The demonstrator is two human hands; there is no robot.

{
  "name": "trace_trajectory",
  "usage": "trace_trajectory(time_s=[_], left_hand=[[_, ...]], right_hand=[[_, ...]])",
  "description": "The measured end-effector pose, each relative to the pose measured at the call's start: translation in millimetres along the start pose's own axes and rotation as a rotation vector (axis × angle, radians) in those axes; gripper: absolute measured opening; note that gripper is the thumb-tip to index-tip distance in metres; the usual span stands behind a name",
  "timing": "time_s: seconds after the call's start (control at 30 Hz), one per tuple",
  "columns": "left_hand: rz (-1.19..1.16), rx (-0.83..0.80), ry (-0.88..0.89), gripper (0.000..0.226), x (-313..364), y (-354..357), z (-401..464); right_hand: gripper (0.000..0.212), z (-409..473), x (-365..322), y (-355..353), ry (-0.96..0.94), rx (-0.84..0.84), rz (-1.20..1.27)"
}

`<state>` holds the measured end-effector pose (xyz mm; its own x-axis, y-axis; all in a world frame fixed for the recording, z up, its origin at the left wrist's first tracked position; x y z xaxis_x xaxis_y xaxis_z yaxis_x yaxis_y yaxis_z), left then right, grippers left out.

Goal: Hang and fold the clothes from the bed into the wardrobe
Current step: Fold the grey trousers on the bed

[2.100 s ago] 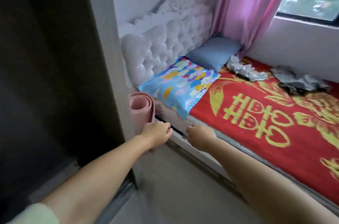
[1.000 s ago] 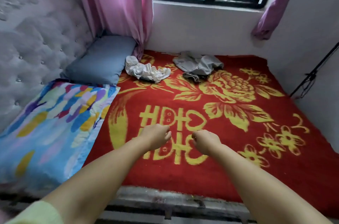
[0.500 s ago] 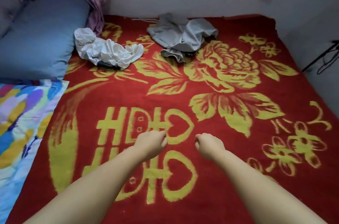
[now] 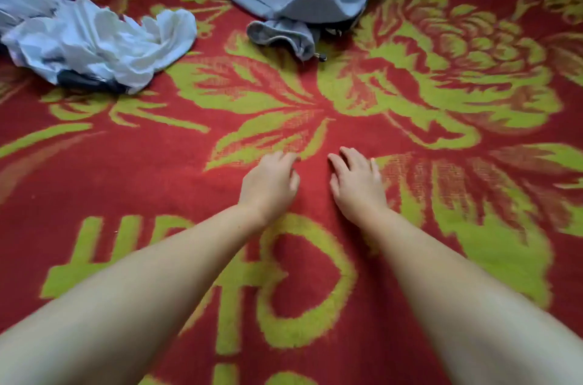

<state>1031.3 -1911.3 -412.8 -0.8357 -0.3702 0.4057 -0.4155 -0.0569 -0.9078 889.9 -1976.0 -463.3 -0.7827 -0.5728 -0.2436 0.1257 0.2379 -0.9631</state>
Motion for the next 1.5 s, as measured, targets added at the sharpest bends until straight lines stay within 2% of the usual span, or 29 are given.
trace_trajectory(time_s=[0.17,0.33,0.47,0.5,0.57,0.63,0.67,0.77,0.83,0.87,1.0,1.1,1.3,1.4,1.5], left_hand=[[0.145,0.062,0.088,0.053,7,15,93],[0.398,0.122,0.069,0.080,9,17,190],[0.666,0.176,0.159,0.084,14,14,256],[0.723,0.180,0.155,0.078,16,10,273],[0.723,0.134,0.107,0.051,19,1,302],[0.572,0.050,0.100,0.021,26,1,316],[0.463,0.012,0.114,0.014,32,3,316],[0.209,-0.103,0.113,0.010,46,15,287],[0.067,-0.101,0.103,0.009,51,27,253],[0.018,-0.079,0.091,0.015,50,30,231],[-0.017,-0.026,-0.020,0.023,30,41,152],[-0.096,-0.082,-0.064,0.025,13,35,100],[-0.258,-0.186,-0.179,0.028,-31,7,-42],[-0.314,-0.210,-0.233,0.034,-41,-4,-106],[-0.363,-0.210,-0.221,0.031,-34,-26,-159]], right_hand=[[0.061,15,6,20,-0.016,0.105,-0.030],[0.058,17,3,16,-0.019,0.125,-0.060],[0.057,19,5,18,-0.022,0.138,-0.105],[0.057,20,5,18,-0.022,0.144,-0.115],[0.057,23,5,16,-0.025,0.151,-0.124],[0.057,24,6,14,-0.019,0.140,-0.133],[0.057,25,8,14,-0.015,0.135,-0.138],[0.057,23,13,14,-0.014,0.130,-0.125],[0.058,23,13,13,-0.004,0.123,-0.118],[0.058,23,11,13,-0.003,0.121,-0.107],[0.062,24,11,16,-0.010,0.102,-0.036],[0.067,27,16,19,-0.007,0.115,-0.040],[0.052,6,10,22,0.127,0.120,0.033],[0.063,-36,-18,26,0.175,0.017,0.153],[0.085,-81,-63,16,0.047,-0.059,0.187]])
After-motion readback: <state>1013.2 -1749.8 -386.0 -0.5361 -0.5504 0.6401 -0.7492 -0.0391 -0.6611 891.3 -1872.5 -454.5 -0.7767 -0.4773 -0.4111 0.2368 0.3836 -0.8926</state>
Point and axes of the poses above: each hand's wrist, its own z-axis towards the middle knuckle, its own y-axis out of the palm, x = y × z, the point moved 6 cm from there along z, towards the middle knuckle, and after that the axes turned 8 degrees about -y, right-handed, at the moved point
